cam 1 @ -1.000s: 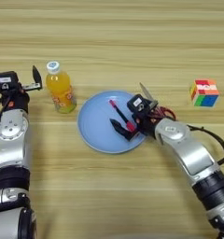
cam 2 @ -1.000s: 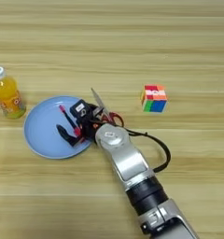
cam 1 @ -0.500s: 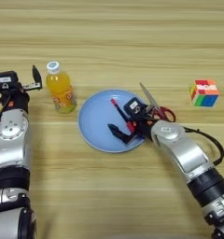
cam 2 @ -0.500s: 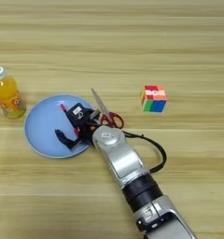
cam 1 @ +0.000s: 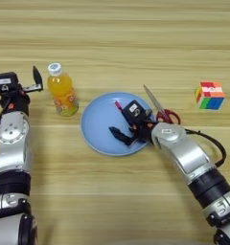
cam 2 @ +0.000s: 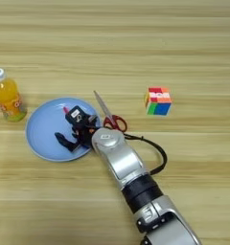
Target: Move the objects on the table
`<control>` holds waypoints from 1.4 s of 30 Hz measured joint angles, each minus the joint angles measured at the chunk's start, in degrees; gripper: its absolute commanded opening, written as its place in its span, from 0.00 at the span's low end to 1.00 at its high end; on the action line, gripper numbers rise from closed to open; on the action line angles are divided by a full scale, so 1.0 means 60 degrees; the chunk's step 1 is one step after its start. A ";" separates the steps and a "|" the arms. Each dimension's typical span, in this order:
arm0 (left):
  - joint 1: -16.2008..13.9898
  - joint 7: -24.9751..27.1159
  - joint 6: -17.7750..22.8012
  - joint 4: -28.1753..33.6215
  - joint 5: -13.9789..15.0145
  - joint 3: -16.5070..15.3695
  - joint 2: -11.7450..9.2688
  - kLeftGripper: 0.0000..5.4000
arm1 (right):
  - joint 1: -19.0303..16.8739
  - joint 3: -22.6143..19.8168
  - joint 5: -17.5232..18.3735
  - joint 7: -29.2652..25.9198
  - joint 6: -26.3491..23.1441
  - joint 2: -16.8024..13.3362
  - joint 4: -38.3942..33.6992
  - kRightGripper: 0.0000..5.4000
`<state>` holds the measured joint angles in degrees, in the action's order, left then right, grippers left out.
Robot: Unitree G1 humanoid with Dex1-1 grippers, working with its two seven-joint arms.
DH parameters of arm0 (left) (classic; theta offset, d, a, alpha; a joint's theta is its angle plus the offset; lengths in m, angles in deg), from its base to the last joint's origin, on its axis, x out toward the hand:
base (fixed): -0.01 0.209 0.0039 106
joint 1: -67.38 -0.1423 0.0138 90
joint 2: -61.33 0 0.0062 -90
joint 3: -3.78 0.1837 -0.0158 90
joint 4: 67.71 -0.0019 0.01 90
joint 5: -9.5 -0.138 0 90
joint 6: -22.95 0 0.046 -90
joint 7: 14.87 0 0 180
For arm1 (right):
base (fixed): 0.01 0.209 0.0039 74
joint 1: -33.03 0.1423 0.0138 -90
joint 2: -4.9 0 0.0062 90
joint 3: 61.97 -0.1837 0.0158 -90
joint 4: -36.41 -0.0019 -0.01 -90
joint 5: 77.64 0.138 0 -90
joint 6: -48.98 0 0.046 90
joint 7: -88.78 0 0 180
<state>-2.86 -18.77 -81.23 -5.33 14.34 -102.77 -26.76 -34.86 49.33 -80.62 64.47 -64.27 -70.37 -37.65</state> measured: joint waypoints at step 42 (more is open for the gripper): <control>-0.0045 -0.0126 0.0048 0.0095 -0.0043 0.0183 0.0002 1.00 | -0.0008 0.0005 0.0005 -0.0012 -0.0011 0.0058 0.0025 0.08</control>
<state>-3.13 -19.53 -80.94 -4.76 14.08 -101.68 -26.75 -34.90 49.36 -80.59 64.39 -64.34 -70.02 -37.50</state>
